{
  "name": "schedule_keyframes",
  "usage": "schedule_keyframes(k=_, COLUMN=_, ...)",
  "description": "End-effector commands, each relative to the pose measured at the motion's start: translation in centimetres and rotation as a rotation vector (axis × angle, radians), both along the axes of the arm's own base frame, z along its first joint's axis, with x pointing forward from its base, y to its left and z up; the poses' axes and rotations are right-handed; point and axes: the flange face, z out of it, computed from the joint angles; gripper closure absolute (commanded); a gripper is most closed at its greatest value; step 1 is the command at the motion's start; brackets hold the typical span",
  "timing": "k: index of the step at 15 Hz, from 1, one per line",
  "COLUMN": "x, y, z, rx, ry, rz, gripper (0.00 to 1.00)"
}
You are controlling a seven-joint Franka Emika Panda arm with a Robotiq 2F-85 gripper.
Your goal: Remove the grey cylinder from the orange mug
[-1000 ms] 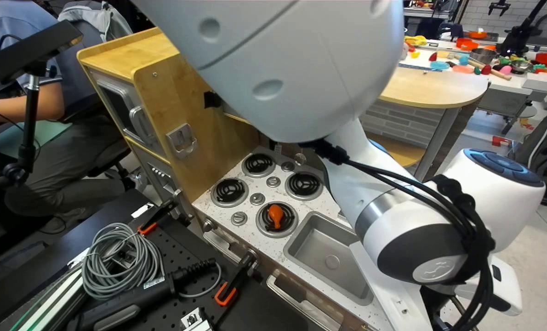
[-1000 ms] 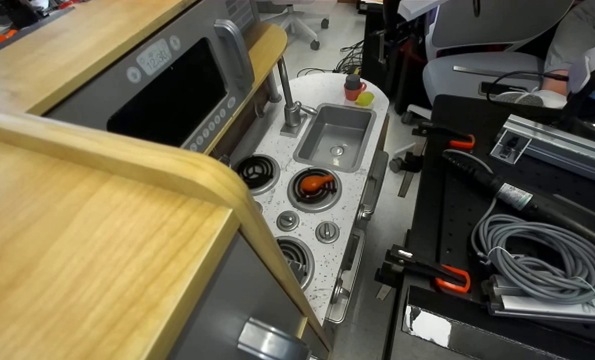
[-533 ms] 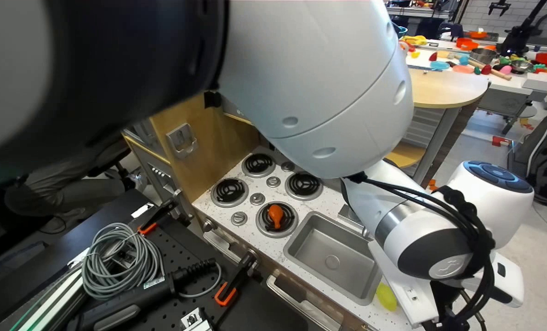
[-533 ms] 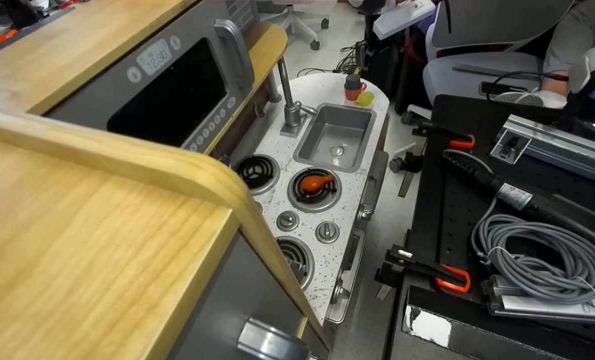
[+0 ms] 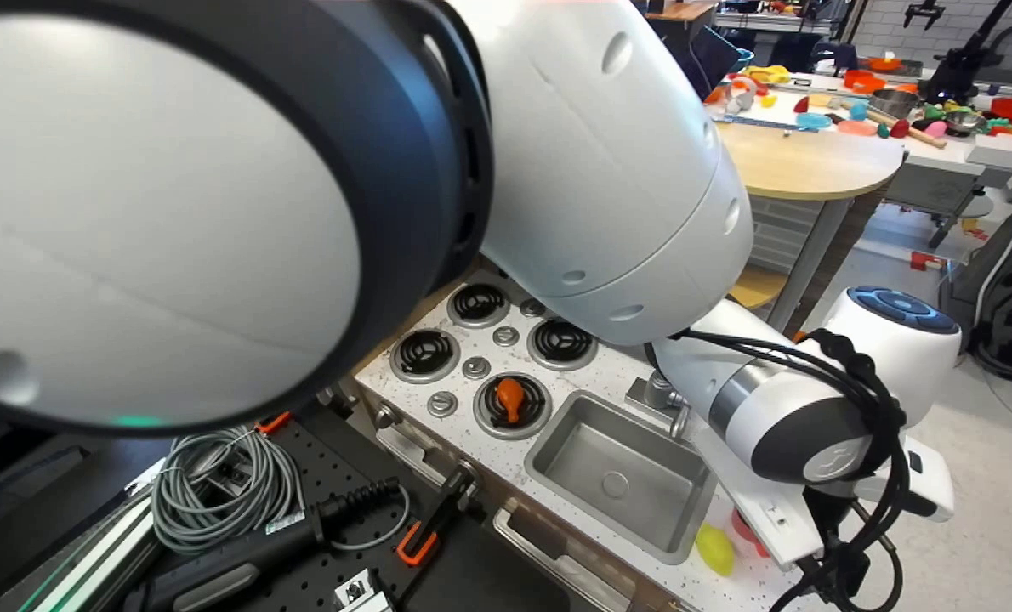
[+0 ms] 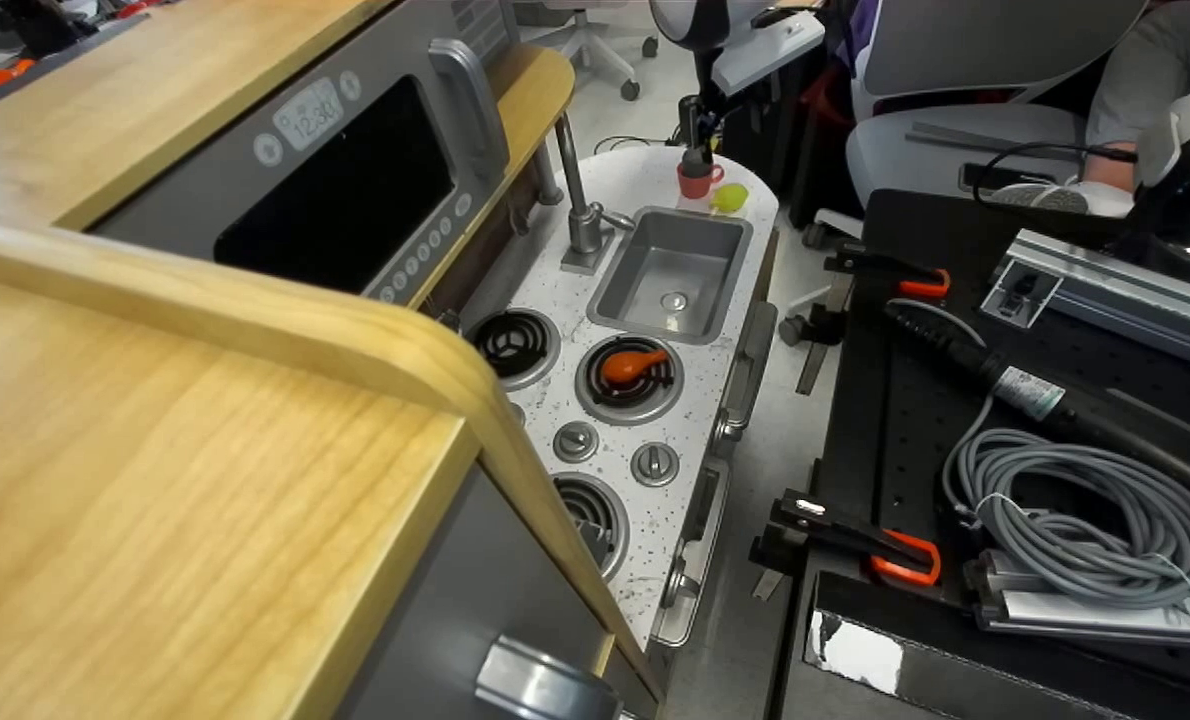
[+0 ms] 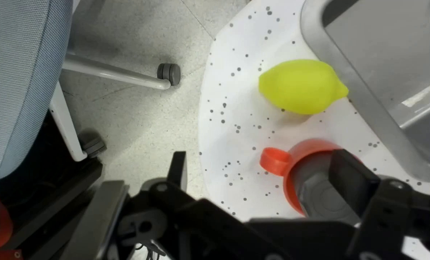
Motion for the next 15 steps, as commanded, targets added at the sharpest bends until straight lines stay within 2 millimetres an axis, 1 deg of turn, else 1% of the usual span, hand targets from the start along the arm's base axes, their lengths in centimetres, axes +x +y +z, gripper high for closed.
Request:
schedule_keyframes(k=1, x=1.9, y=0.3, z=0.4, rx=0.041, ry=0.025, rz=0.075, gripper=0.00)
schedule_keyframes(k=6, x=3.4, y=0.9, z=1.1, rx=0.075, ry=0.044, rz=0.158, gripper=0.00)
schedule_keyframes(k=9, x=3.8, y=0.9, z=0.6, rx=0.050, ry=0.063, rz=0.200, gripper=0.00)
schedule_keyframes(k=12, x=4.1, y=1.1, z=-0.7, rx=0.020, ry=0.085, rz=0.241, gripper=0.00)
schedule_keyframes(k=15, x=4.9, y=2.0, z=-2.1, rx=-0.018, ry=0.111, rz=0.316, gripper=0.00)
